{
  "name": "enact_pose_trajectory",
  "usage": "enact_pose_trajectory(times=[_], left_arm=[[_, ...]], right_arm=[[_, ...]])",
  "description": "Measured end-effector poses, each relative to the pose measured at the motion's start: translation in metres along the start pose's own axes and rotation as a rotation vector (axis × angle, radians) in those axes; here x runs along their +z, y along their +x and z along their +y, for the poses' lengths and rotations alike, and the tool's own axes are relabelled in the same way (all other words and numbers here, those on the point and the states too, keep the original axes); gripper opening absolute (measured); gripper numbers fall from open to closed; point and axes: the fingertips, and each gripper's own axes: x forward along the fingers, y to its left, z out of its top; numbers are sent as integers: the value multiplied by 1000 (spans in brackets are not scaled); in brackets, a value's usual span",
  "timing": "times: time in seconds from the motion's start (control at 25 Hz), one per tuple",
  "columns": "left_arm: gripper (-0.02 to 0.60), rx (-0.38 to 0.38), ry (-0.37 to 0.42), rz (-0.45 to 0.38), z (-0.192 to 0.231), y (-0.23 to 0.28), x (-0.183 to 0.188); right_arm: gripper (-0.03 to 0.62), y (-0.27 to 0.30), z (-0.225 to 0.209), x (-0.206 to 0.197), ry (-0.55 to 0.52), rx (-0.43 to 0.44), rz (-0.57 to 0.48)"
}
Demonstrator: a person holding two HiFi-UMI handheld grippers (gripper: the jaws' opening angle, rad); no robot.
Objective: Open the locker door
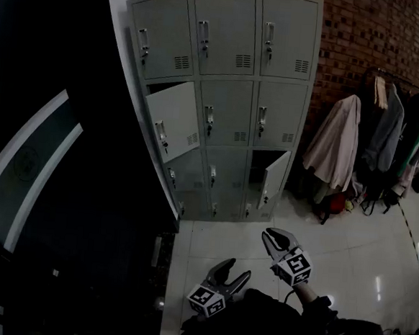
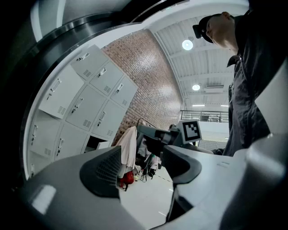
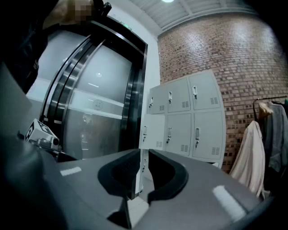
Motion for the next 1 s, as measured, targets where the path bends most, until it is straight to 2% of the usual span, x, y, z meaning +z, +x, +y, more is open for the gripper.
enact_pose_trajectory(times=[0.2,0.44,0.52,0.72,0.88,1.0], left_arm=[[288,1,-40,4,30,44,0],[285,7,-7,11,109,104,4],[285,-6,-6,20,132,133,18],[285,-21,-4,42,196,216,55],[278,10,3,22,239,262,81],[272,39,0,23,260,276,92]], right_arm=[[48,71,-89,22,-102,-22,-7],[57,186,-212,30,-160,-71,-8],[122,230,-254,37,-198,-82,8],[129,350,-355,61,-235,-87,1],[130,430,-408,64,-231,-108,5],[147,463,-429,50,-204,-163,36]])
